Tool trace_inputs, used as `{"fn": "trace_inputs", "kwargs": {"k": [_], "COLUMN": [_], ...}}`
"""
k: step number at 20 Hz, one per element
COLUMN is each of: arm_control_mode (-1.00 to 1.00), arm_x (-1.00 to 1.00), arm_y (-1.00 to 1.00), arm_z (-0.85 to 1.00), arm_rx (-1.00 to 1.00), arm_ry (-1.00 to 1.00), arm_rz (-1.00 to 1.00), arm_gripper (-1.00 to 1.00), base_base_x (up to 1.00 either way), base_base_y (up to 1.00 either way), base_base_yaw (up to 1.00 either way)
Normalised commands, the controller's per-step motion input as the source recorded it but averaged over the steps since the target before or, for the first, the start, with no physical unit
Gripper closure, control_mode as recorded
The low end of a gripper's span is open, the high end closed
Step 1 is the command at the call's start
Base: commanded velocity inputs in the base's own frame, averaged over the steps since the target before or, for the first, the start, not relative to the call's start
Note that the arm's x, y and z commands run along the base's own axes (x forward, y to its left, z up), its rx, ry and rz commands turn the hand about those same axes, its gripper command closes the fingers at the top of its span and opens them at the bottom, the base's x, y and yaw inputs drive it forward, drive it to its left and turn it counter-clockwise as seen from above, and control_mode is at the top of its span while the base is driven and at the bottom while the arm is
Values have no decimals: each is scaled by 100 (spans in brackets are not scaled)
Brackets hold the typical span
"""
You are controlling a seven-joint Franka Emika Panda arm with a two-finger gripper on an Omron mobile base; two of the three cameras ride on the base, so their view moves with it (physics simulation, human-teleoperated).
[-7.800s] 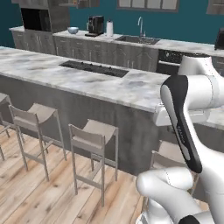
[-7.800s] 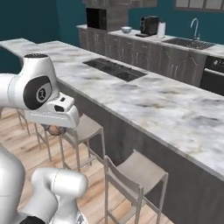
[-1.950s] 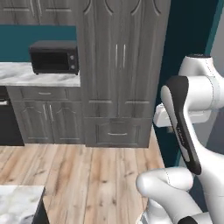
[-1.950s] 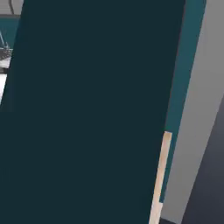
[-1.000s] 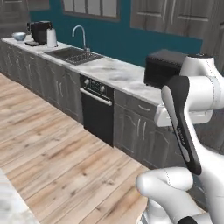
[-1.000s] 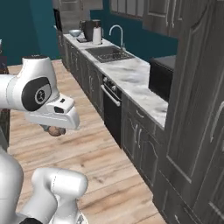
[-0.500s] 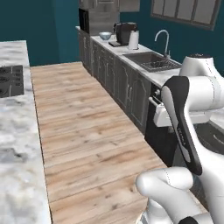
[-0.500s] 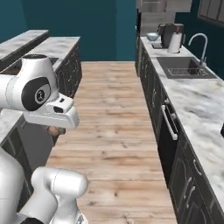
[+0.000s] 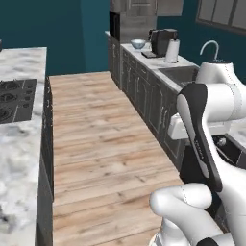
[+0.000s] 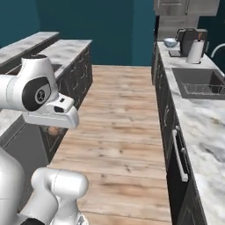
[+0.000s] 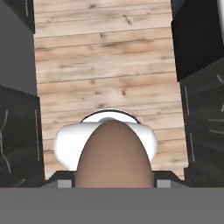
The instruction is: Pick the egg and butter from the fridge and place them by the bowl for mixing.
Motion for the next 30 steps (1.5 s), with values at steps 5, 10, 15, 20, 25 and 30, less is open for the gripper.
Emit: {"fn": "trace_inputs", "kwargs": {"k": [5, 10, 15, 20, 25, 30], "arm_control_mode": [100, 100, 100, 100, 100, 100], "arm_x": [0, 0, 0, 0, 0, 0], "arm_y": [0, 0, 0, 0, 0, 0], "arm_z": [0, 0, 0, 0, 0, 0], "arm_rx": [0, 0, 0, 0, 0, 0], "arm_ry": [0, 0, 0, 0, 0, 0], "arm_rz": [0, 0, 0, 0, 0, 0], "arm_gripper": [100, 100, 100, 100, 100, 100], "base_base_x": [100, 100, 100, 100, 100, 100], "base_base_y": [-18, 0, 0, 2, 8, 6], "base_base_yaw": [6, 11, 2, 0, -2, -4]}}
